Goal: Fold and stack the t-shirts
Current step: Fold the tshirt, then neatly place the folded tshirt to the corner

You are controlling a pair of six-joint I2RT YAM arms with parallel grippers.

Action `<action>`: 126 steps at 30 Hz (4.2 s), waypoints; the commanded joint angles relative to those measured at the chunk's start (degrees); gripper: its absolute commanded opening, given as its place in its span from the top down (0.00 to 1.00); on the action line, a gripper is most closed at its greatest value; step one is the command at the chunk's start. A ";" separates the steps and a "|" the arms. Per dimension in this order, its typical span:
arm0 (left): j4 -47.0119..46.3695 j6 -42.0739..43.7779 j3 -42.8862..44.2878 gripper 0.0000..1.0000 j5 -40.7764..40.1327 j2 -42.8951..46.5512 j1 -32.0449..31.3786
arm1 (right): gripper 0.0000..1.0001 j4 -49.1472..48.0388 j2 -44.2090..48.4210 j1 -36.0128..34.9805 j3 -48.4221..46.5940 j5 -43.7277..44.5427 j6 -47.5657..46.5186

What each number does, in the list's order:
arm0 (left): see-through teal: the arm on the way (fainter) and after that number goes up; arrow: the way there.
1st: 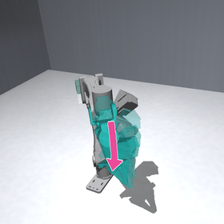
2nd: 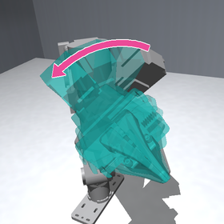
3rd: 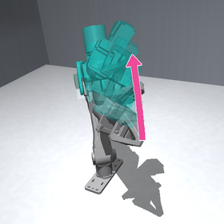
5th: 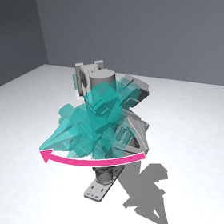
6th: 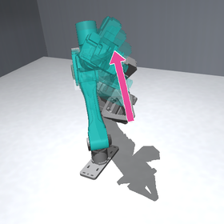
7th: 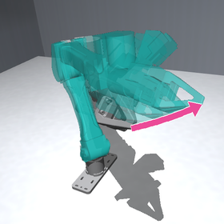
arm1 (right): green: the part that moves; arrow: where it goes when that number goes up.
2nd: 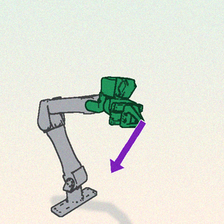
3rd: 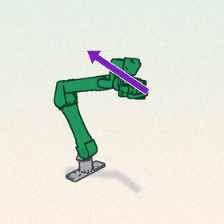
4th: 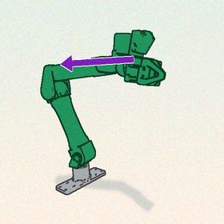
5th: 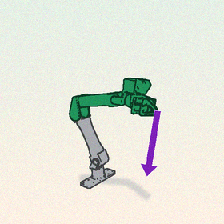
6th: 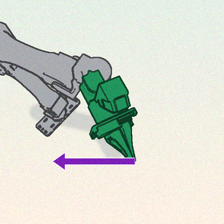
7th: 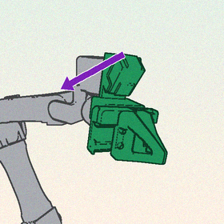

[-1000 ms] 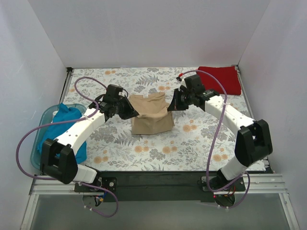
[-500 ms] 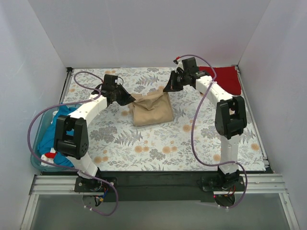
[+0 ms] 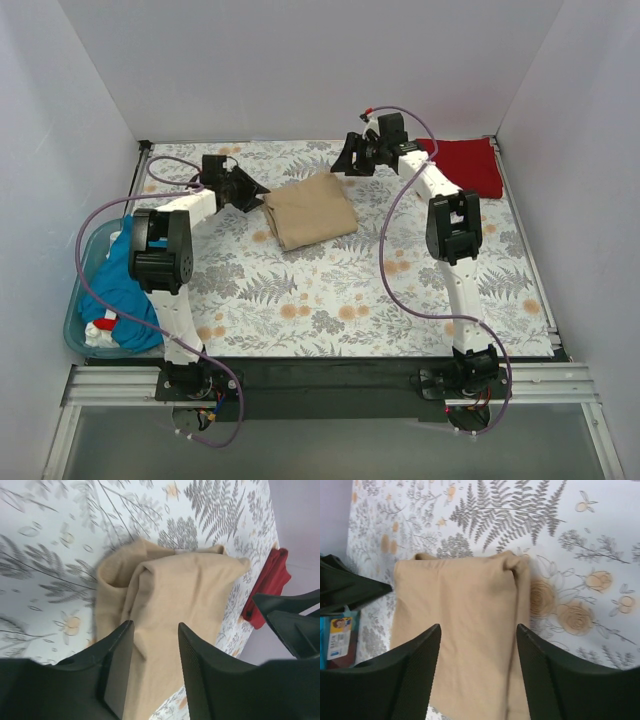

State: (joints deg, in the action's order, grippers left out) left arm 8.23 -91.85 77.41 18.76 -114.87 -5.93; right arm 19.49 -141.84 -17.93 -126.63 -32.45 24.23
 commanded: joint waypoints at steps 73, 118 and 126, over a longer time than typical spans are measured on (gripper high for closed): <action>6.19 7.13 -29.32 1.00 -5.66 20.83 -9.80 | 0.23 -10.08 30.94 -4.83 52.54 18.21 -1.38; 21.48 14.15 -6.75 1.00 -1.27 21.80 -9.18 | 0.99 8.55 17.40 -4.04 23.90 53.44 -21.75; 24.73 16.00 -0.51 1.00 -0.31 18.11 -8.48 | 0.99 8.82 8.34 -0.79 6.32 63.56 -38.27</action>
State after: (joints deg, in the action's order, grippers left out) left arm 30.52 -77.67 73.71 17.17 -95.70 -15.05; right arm 28.95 -132.62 -19.70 -114.59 24.67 -5.08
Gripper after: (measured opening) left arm 0.006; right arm 0.067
